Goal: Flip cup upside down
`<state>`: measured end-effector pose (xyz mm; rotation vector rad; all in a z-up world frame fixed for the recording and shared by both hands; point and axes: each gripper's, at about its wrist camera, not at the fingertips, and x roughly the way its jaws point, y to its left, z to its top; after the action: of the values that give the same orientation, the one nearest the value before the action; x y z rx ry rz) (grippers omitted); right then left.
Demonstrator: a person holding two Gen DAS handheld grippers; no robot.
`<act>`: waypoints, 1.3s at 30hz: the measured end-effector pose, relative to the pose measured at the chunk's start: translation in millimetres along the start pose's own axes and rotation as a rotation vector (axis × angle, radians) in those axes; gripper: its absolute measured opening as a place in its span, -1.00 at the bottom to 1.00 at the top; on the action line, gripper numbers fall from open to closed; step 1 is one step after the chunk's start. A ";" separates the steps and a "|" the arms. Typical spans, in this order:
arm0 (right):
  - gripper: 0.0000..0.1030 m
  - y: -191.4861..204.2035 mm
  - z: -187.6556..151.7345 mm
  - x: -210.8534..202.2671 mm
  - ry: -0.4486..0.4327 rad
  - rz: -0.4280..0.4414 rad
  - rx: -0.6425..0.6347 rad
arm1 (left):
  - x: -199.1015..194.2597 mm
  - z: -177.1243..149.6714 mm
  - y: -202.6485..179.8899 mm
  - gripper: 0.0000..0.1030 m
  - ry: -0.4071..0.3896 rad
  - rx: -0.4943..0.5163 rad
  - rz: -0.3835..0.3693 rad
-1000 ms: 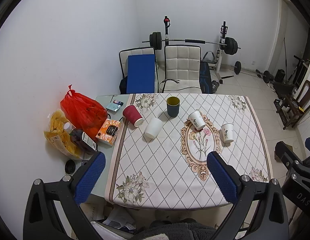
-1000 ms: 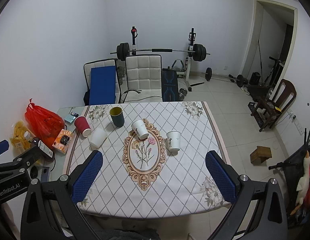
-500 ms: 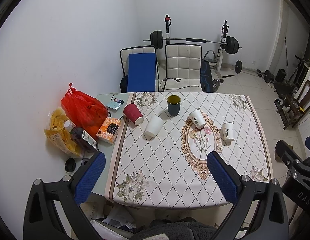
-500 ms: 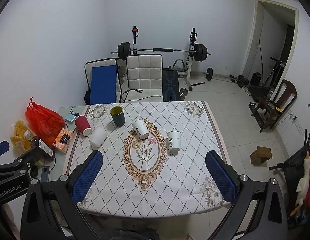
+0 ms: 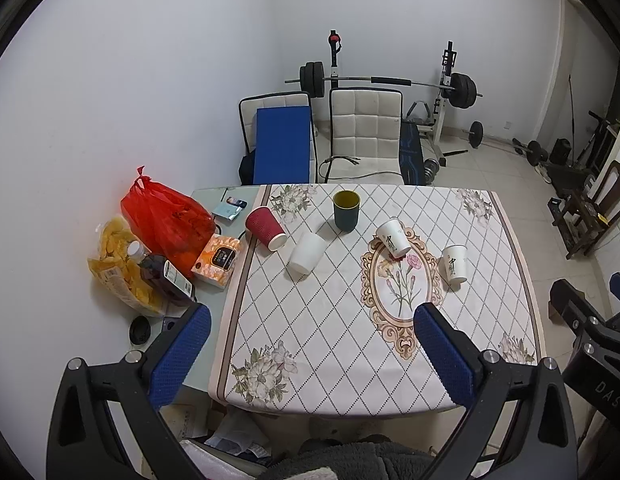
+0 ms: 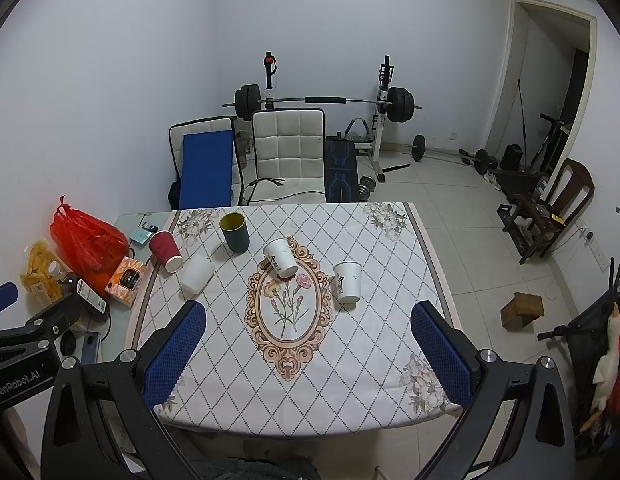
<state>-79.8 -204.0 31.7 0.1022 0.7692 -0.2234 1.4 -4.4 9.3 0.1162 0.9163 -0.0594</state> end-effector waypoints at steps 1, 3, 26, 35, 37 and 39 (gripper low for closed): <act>1.00 -0.1 0.0 -0.1 0.000 0.001 0.000 | -2.4 0.1 1.5 1.00 -0.001 -0.002 0.000; 1.00 0.0 0.2 0.0 -0.001 0.000 0.001 | -2.3 -0.5 1.2 1.00 -0.003 -0.001 0.002; 1.00 20.7 -32.2 153.8 0.273 0.085 -0.085 | 133.6 -18.7 25.9 1.00 0.230 -0.128 0.147; 1.00 75.5 -73.0 255.6 0.432 0.097 -0.204 | 210.9 -15.2 59.5 1.00 0.346 -0.169 0.150; 1.00 86.1 -76.3 271.9 0.457 0.094 -0.216 | 228.4 -11.2 68.5 1.00 0.375 -0.171 0.138; 1.00 98.3 -77.9 287.2 0.480 0.081 -0.226 | 246.1 -6.0 78.1 1.00 0.393 -0.168 0.134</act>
<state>90.7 -141.8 -223.7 -0.0304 1.2602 -0.0308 154.1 73.4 -183.9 0.0323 1.2985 0.1703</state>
